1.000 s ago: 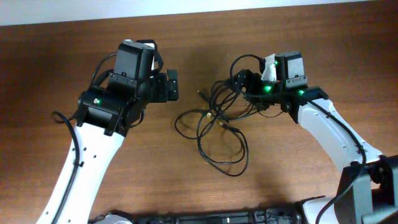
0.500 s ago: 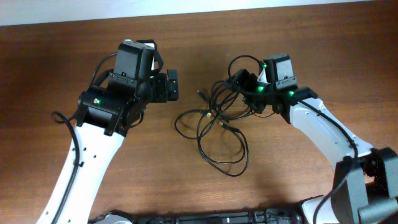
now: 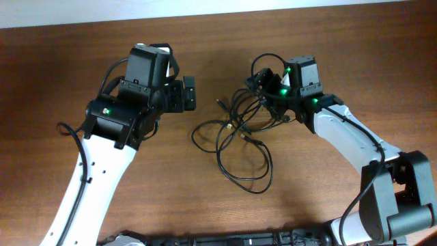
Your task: Untangle cables
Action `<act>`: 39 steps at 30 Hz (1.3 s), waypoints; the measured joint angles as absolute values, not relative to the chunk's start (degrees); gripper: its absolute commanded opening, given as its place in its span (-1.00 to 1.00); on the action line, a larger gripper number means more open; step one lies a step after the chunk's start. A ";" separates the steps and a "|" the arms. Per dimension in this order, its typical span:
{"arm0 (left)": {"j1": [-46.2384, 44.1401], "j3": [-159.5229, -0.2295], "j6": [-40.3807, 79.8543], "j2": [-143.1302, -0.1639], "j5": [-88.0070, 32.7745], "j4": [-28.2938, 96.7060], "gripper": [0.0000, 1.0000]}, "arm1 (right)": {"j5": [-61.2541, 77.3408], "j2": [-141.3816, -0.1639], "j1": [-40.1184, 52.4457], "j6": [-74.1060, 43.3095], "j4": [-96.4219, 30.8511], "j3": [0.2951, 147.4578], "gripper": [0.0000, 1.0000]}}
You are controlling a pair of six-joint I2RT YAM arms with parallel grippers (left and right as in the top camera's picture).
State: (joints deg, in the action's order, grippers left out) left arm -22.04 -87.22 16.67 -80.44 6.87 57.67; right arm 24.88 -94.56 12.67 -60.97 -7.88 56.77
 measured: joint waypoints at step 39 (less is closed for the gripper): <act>-22.04 -87.22 16.49 -80.44 6.87 57.67 0.98 | -0.38 -47.51 21.10 -45.84 18.83 56.75 -0.92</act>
